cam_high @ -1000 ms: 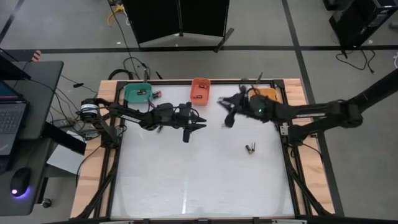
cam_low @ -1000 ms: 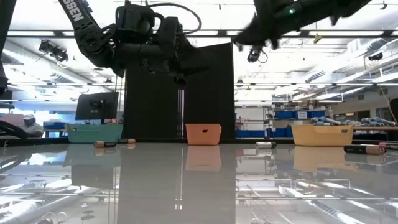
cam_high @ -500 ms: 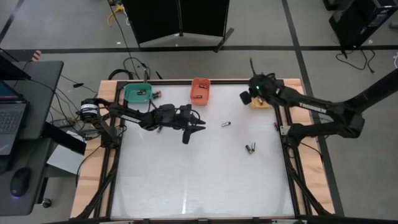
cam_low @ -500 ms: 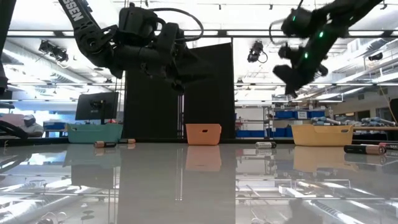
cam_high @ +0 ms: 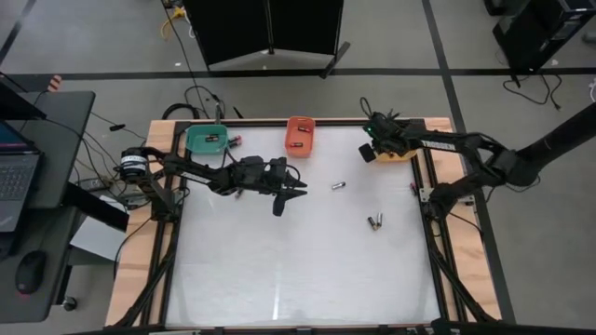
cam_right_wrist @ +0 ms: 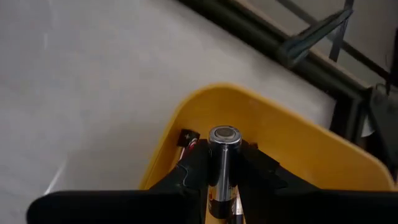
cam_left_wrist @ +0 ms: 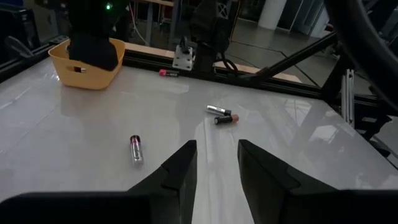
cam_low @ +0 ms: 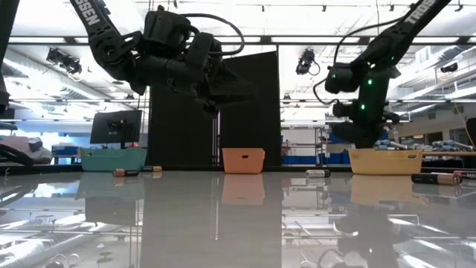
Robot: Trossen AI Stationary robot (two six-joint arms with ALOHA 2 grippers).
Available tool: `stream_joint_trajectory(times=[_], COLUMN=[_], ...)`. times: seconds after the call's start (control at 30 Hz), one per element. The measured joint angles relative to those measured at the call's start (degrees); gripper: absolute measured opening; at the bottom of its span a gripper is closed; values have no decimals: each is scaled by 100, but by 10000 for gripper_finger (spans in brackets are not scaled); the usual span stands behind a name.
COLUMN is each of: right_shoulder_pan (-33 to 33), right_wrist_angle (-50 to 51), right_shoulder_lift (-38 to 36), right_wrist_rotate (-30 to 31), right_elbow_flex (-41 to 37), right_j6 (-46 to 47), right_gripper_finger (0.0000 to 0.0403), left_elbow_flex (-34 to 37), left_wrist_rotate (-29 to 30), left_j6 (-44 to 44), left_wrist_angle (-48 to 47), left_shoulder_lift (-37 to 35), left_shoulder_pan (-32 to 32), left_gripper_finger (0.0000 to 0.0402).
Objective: Sort batteries
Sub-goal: Put the bottom left silver battery into the yellow container
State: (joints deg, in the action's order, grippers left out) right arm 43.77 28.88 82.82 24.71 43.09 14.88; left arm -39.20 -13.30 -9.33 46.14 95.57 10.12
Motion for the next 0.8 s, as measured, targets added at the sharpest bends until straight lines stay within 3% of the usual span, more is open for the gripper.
stream_joint_trajectory(times=[0.23, 0.4, 0.67, 0.8], right_shoulder_pan=[148, 247, 236, 66], right_wrist_angle=[-4, -4, 215, 548], right_shoulder_lift=[374, 402, -106, -567], right_wrist_rotate=[-79, -82, -57, -39], right_elbow_flex=[0, 0, 0, 0], right_j6=[196, 214, 140, 37], right_gripper_finger=[74, 103, 160, 158], left_elbow_flex=[0, 1, -1, -123], left_wrist_rotate=[-7, -98, -575, -651], left_j6=[-39, -287, -464, -169], left_wrist_angle=[-99, -112, -607, -1486], left_shoulder_lift=[0, 0, -363, -755], left_shoulder_pan=[1, 150, 758, 1065], left_gripper_finger=[124, 124, 88, 56])
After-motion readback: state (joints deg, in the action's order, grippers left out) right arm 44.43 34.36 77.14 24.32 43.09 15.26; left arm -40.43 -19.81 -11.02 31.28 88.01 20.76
